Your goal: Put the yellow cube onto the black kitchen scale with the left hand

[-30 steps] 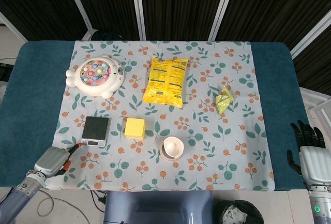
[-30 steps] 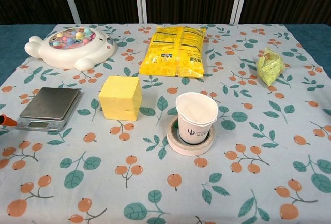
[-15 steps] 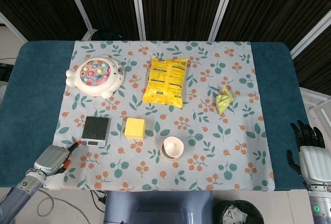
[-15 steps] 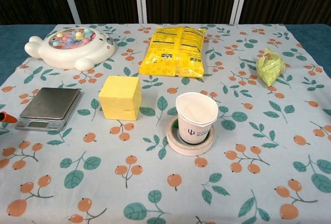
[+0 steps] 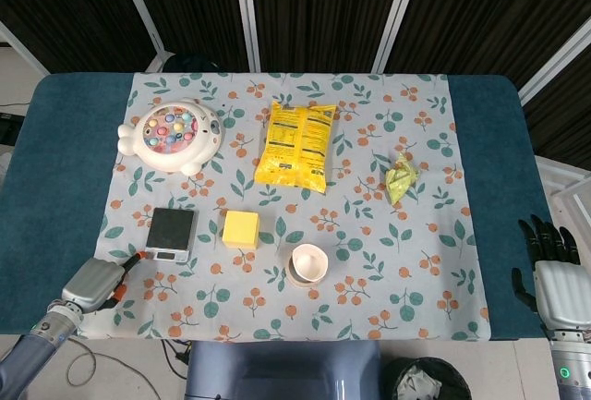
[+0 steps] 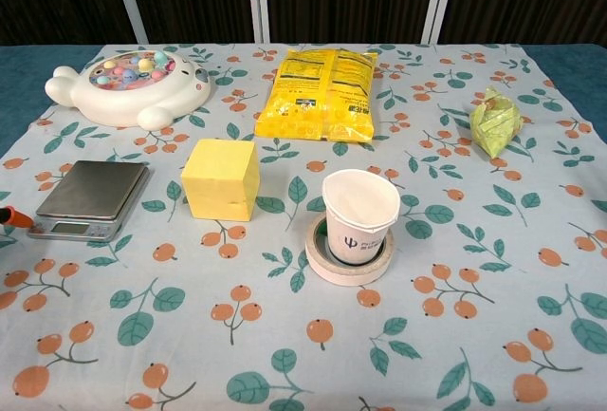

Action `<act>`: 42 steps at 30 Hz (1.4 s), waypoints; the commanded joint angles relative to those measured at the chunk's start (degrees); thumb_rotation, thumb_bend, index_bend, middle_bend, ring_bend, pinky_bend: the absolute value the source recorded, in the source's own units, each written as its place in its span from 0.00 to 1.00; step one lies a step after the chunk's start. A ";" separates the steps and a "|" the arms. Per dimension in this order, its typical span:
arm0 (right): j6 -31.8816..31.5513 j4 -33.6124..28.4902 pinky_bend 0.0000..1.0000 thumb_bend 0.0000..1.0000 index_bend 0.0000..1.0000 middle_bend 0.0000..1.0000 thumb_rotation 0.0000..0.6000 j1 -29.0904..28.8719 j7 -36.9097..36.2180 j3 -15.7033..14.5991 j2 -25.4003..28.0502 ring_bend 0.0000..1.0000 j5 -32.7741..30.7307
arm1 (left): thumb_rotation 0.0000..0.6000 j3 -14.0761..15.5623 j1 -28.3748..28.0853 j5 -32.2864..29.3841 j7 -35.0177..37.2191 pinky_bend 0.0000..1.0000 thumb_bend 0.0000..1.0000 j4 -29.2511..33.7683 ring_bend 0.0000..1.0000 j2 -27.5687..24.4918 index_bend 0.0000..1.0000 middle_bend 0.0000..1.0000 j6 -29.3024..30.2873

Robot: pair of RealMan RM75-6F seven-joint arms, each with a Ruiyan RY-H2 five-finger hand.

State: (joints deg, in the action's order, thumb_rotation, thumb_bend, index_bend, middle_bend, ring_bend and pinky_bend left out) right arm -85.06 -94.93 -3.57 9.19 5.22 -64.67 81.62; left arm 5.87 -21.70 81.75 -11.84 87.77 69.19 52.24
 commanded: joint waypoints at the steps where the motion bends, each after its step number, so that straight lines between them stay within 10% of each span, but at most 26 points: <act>1: 0.01 -0.03 0.01 0.56 0.00 0.03 1.00 0.00 0.04 0.04 0.01 0.00 -0.09 | 1.00 0.07 -0.11 -0.12 -0.03 0.57 0.53 -0.11 0.51 0.08 0.10 0.57 -0.12; 42: -0.11 -0.15 0.01 0.56 0.00 0.03 1.00 0.09 0.23 0.28 0.05 0.00 -0.65 | 1.00 0.47 -1.28 0.67 1.42 0.56 0.53 -0.54 0.51 1.10 0.11 0.57 0.67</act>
State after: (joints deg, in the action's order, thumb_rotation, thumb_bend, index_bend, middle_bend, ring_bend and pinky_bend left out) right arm -85.17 -95.08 -3.48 9.41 5.50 -64.62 80.97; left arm 6.35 -22.98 82.41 -10.43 87.22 70.29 52.90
